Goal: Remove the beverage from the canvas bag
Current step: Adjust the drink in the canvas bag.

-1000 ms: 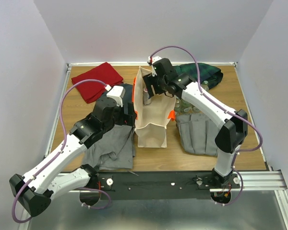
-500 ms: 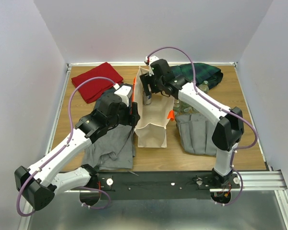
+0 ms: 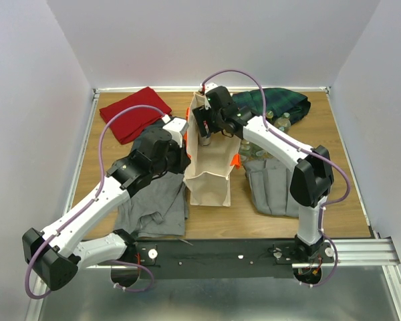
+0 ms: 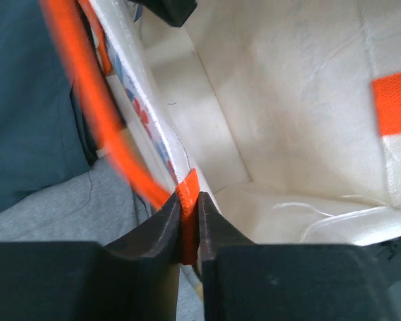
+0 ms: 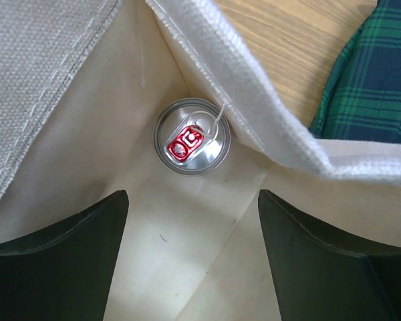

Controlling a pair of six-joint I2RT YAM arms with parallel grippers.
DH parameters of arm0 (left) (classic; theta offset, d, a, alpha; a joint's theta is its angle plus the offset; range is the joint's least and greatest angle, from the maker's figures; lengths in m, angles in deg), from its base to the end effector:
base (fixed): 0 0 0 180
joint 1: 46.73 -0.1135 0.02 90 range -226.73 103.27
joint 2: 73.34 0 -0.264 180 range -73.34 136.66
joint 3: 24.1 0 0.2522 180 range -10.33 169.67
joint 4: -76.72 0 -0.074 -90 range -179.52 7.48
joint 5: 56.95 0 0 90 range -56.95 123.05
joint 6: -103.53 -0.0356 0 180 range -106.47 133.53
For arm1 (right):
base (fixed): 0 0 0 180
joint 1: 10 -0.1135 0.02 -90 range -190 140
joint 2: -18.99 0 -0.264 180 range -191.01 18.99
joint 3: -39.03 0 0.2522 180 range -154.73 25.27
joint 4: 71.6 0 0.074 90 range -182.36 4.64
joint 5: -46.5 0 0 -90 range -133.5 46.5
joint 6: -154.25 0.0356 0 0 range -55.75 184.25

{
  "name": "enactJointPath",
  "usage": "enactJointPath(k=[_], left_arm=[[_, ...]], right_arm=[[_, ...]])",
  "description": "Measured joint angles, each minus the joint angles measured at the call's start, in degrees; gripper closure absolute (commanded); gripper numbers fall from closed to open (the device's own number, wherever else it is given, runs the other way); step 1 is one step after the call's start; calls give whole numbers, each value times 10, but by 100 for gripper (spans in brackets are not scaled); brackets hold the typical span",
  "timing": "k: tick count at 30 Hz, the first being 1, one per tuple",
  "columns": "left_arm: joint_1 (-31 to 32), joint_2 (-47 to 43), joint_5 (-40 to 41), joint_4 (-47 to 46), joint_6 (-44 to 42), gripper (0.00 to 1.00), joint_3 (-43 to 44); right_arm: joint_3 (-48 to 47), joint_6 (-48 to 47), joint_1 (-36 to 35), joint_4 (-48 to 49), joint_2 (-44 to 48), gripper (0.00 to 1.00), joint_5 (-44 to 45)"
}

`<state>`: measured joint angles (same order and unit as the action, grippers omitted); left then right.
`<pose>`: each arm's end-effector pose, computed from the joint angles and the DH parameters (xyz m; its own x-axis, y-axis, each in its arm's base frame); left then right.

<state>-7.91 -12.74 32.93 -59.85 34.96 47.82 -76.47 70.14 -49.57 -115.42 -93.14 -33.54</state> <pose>0.1796 -0.1446 0.3347 -0.6150 0.0259 -0.7881 0.4335 0.8460 -0.3105 0.3540 0.2846 0.3021 -0.5514 -0.3246 -0.7685 -0.4719 0.8810 -0.0335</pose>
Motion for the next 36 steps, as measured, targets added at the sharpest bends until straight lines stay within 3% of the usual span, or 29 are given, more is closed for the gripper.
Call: enactJointPath(k=[1,4,23,36], left_arm=[[0,3,-3,0,-1,96,4],[0,7,-4,3,-3,100,13],[0,9,10,26,-3,100,25],[0,8,10,26,-2,100,25]], right_arm=[[2,0,0,4,0,12,2],[10,0,0,11,0,11,7],[63,22,0,66,1,3,14],[146,31,0,195,17,2,31]])
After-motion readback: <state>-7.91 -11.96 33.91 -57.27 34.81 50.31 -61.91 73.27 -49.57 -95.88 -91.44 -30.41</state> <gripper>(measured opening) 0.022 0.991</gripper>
